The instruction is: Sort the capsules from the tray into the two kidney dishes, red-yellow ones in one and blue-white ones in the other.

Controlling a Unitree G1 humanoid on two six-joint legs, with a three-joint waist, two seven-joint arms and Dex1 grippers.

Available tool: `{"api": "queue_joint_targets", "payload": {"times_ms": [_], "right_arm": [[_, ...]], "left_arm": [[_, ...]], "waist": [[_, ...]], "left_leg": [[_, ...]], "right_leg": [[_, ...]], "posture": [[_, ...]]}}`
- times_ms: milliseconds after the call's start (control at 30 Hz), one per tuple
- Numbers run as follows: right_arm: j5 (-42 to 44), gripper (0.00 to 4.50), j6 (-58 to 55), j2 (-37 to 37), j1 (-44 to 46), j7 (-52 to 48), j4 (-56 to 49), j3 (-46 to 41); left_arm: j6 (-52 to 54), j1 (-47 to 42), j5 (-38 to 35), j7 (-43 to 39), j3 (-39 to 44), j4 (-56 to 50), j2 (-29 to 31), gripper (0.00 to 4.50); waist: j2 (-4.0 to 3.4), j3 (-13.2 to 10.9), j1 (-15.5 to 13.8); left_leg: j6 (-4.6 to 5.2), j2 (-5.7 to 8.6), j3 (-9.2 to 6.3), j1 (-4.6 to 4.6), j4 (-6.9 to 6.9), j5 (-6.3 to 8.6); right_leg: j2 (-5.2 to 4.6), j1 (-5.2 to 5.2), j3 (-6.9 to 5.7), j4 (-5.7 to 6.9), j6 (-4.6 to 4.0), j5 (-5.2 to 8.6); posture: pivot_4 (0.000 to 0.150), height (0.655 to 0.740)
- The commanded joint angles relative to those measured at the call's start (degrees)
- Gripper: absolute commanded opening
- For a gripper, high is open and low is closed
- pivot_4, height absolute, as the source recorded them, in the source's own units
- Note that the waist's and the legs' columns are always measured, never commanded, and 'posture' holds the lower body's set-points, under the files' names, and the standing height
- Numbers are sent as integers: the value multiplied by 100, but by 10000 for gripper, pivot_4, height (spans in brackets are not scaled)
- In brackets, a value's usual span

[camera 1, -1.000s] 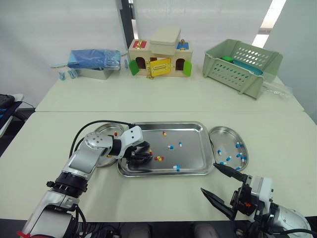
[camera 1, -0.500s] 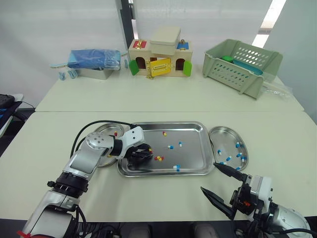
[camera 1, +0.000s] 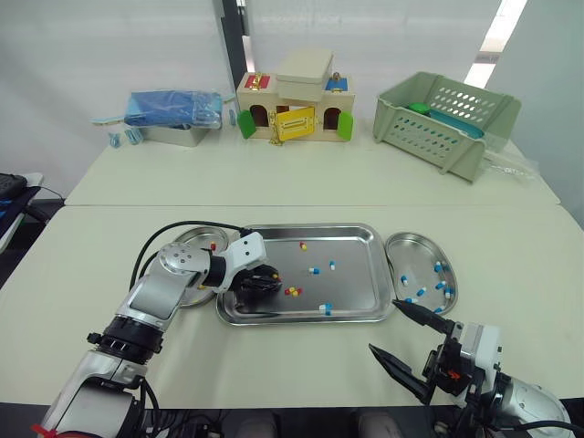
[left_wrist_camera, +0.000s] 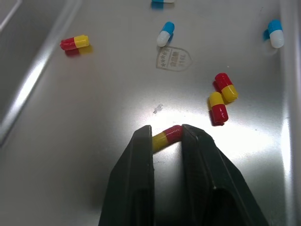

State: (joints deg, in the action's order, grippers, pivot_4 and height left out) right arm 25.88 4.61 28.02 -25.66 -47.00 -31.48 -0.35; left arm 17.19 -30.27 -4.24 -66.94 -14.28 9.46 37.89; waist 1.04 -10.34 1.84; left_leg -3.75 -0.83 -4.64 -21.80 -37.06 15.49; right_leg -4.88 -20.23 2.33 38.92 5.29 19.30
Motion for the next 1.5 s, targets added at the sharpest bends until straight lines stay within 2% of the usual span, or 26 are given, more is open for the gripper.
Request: {"api": "queue_joint_targets", "payload": {"times_ms": [33,400,567,733,933,1100,1300,1500], "right_arm": [[12,45000,70,0,28,32,-240,9],[12,45000,27,20,124,89,-242,57],[85,45000,43,112,21,-26,-330,48],[199,45000,139,438,-86,-504,-266,-12],[316,45000,138,656,119,-1018,-112,98],[395,45000,90,722,645,-1439,194,302],[505,45000,108,728,991,-1792,602,252],[524,45000,50,685,1239,-1889,757,293]], "left_arm": [[37,-16,56,-17,-61,-130,24,7619],[23,-76,41,27,18,-143,29,7619],[378,-29,-250,-11,360,-612,257,7619],[808,379,-543,-51,845,-1245,827,7619],[1313,872,-780,280,1579,-1683,1286,7619],[1932,1512,-1117,698,2671,-1836,1557,7619],[2121,2176,-1256,1039,3218,-2086,1625,7619],[2163,2353,-1374,1269,3263,-2205,1589,7619]], "waist": [[0,0,0],[0,0,0],[0,0,1],[-1,0,23],[1,-1,3],[1,-1,37],[4,0,-11],[8,0,-14]], "left_leg": [[0,0,0,0,0,0],[0,0,0,0,0,0],[0,0,-1,-2,0,0],[0,-1,0,0,2,0],[0,-1,-2,-1,0,0],[1,-3,-2,1,1,0],[0,-2,-1,-1,1,0],[0,-2,-2,-1,1,0]], "right_leg": [[0,0,0,0,0,0],[0,0,0,0,0,0],[0,-1,0,0,0,0],[0,-2,1,0,0,0],[0,0,0,0,0,0],[0,-2,1,0,0,0],[-2,1,0,-3,0,0],[-3,0,-3,-3,0,0]], "posture": [[1500,7400],[1500,7400],[1500,7400],[1500,7400],[1500,7400],[1500,7400],[1500,7400],[1500,7400]]}}
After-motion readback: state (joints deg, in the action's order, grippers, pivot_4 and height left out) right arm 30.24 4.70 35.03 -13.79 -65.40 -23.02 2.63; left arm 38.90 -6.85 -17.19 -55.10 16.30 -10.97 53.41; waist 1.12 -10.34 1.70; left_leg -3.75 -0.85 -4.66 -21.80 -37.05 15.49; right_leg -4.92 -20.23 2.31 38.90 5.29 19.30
